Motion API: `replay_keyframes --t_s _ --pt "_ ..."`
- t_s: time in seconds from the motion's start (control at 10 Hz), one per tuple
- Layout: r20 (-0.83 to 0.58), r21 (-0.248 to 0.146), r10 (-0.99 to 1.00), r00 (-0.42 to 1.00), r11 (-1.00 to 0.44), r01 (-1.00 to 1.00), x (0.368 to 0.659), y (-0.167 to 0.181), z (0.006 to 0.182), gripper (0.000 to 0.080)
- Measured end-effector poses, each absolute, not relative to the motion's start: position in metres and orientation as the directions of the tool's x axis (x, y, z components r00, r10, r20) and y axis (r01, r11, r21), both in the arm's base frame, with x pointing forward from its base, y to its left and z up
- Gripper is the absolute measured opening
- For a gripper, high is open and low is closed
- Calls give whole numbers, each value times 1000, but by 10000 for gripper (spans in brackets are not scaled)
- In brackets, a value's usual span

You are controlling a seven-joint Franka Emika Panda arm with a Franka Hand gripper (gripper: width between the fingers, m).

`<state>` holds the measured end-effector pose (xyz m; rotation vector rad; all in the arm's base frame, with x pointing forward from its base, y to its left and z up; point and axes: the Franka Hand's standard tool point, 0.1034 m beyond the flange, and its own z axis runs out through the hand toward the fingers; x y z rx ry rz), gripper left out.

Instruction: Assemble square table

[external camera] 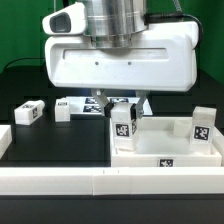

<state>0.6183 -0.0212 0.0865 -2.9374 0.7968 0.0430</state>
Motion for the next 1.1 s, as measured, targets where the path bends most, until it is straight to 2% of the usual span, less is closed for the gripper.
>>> replay_keyframes --t_s 0.4,0.7,0.8,1.0,1.1 --pt "-46 -97 -864 501 -495 -863 615 -15 86 285" --pt "-57 -93 -950 307 -301 -949 616 -13 86 285" --pt "-56 -93 -949 311 -305 -948 616 -13 86 286" --pt "-52 -95 -929 366 -360 -928 616 -12 85 536" --pt "-47 -98 -908 417 -411 -906 616 -11 85 536"
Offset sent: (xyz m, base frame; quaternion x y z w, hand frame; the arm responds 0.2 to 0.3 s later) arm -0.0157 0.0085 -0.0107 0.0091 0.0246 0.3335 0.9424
